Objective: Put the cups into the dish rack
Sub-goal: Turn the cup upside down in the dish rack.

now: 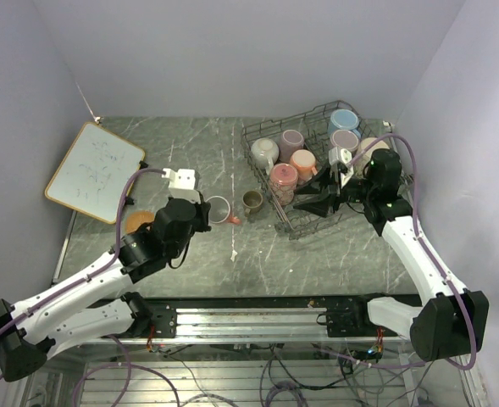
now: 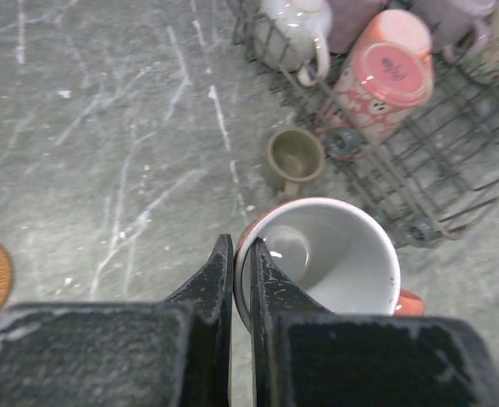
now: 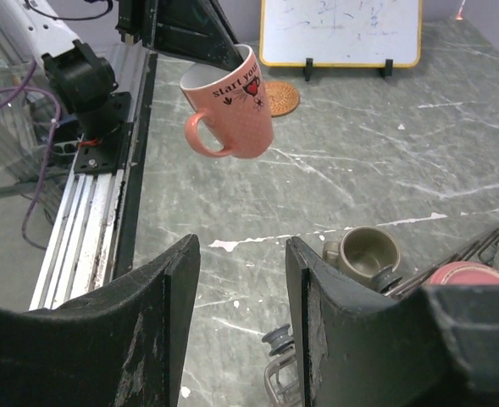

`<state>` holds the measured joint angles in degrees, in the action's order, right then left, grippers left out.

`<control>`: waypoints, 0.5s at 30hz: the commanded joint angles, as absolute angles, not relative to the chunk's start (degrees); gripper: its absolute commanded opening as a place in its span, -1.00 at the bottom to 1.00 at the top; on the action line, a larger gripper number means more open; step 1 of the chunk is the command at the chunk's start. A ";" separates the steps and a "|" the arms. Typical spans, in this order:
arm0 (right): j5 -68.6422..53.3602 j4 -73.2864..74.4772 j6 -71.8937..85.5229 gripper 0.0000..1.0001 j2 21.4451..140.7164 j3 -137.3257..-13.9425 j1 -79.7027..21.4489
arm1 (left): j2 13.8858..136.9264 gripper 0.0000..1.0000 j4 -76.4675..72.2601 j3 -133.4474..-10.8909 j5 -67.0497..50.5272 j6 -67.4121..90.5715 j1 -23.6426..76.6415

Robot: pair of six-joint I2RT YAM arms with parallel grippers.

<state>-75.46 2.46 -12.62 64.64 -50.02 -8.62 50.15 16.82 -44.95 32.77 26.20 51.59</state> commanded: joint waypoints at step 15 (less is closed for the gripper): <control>-79.22 -34.20 26.72 0.30 65.52 -41.32 -8.35 | 47.61 -0.86 -19.91 -35.06 25.16 35.52 51.80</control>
